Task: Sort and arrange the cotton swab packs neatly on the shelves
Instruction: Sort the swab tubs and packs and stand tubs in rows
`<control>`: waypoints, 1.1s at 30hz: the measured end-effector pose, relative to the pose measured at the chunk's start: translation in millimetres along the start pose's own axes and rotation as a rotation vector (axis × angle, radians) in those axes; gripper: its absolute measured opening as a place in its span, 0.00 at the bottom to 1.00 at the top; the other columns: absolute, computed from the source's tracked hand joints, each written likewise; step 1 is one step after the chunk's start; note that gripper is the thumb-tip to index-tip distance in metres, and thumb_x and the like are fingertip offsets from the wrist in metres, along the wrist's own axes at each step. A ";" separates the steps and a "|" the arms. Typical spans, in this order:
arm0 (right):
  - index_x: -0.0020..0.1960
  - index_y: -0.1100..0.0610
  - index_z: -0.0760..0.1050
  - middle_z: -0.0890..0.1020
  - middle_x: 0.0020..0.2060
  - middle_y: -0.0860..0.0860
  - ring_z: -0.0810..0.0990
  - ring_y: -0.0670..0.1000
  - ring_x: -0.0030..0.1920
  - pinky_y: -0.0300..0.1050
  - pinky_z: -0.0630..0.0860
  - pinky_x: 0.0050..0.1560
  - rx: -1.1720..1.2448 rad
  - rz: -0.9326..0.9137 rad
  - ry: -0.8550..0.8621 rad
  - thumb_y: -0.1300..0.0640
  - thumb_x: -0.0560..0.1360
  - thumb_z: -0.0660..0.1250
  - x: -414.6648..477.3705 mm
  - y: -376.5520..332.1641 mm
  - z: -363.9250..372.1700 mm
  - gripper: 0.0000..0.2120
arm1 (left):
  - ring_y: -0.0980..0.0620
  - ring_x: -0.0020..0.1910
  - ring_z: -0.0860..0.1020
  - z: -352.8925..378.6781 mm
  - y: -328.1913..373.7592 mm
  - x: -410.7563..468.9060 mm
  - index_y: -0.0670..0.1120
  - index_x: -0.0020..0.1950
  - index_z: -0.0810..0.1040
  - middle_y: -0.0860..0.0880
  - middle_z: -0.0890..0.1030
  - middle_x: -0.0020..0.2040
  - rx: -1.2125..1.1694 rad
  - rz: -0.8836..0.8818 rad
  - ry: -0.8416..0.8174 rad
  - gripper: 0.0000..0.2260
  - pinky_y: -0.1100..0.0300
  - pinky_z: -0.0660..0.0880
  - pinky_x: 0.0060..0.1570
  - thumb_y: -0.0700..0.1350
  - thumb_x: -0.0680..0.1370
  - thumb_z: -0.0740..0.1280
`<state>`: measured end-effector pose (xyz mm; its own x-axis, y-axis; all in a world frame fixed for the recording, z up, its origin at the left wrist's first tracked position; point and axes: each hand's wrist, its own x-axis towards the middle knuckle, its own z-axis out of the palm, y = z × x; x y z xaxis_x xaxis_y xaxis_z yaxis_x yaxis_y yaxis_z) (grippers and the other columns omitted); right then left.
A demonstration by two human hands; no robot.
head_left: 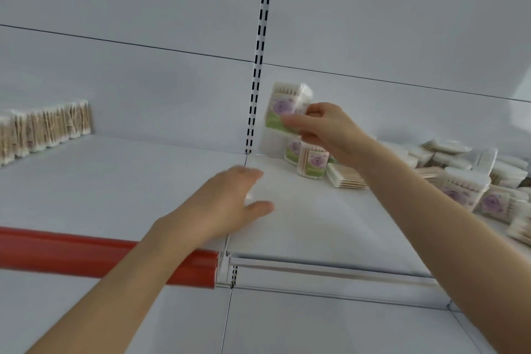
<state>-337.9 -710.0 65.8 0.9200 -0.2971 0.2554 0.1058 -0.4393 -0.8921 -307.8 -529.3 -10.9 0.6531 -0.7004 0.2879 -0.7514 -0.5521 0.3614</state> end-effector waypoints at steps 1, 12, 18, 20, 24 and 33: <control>0.42 0.54 0.76 0.82 0.41 0.49 0.80 0.47 0.43 0.41 0.77 0.48 -0.044 0.000 0.008 0.57 0.69 0.74 8.5 2.4 9.3 0.07 | 0.52 0.71 0.63 4.4 -4.8 -1.3 0.49 0.74 0.61 0.50 0.63 0.73 0.054 -0.019 -0.090 0.28 0.59 0.57 0.70 0.59 0.77 0.61; 0.67 0.68 0.52 0.68 0.41 0.51 0.70 0.52 0.46 0.41 0.68 0.44 -0.480 0.124 0.086 0.59 0.71 0.70 75.7 54.2 69.2 0.35 | 0.54 0.68 0.65 19.9 -19.6 -5.6 0.52 0.68 0.69 0.54 0.68 0.69 0.087 0.003 -0.079 0.22 0.53 0.60 0.68 0.60 0.78 0.55; 0.67 0.69 0.55 0.71 0.59 0.58 0.71 0.55 0.58 0.43 0.67 0.51 -0.623 0.092 0.054 0.51 0.71 0.71 74.2 46.3 60.4 0.37 | 0.53 0.69 0.64 21.1 -22.3 -4.4 0.52 0.70 0.67 0.54 0.67 0.70 0.081 0.001 -0.090 0.23 0.52 0.60 0.68 0.61 0.78 0.54; 0.66 0.65 0.58 0.71 0.59 0.57 0.70 0.54 0.54 0.43 0.67 0.49 -0.585 0.026 0.090 0.52 0.71 0.72 71.3 35.2 45.2 0.34 | 0.53 0.69 0.64 20.8 -21.9 -4.5 0.52 0.70 0.67 0.53 0.67 0.70 0.085 0.004 -0.095 0.23 0.52 0.60 0.68 0.61 0.78 0.54; 0.68 0.61 0.64 0.74 0.60 0.58 0.74 0.57 0.57 0.47 0.71 0.52 -0.875 -0.090 0.167 0.51 0.77 0.62 64.5 31.3 5.7 0.23 | 0.53 0.68 0.65 18.5 -18.0 -5.4 0.52 0.69 0.68 0.54 0.68 0.69 0.084 -0.007 -0.103 0.22 0.53 0.60 0.68 0.60 0.78 0.54; 0.66 0.57 0.67 0.72 0.60 0.57 0.73 0.58 0.57 0.45 0.68 0.48 -1.118 0.000 0.008 0.53 0.77 0.59 60.2 46.3 -9.6 0.20 | 0.53 0.68 0.66 10.6 -11.0 -4.9 0.50 0.70 0.67 0.53 0.69 0.69 0.053 -0.067 -0.161 0.33 0.56 0.61 0.68 0.69 0.72 0.51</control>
<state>-281.3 -756.4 43.5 0.9172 -0.3008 0.2613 -0.2967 -0.9533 -0.0557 -303.7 -524.5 -25.7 0.6817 -0.7221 0.1174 -0.7131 -0.6201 0.3270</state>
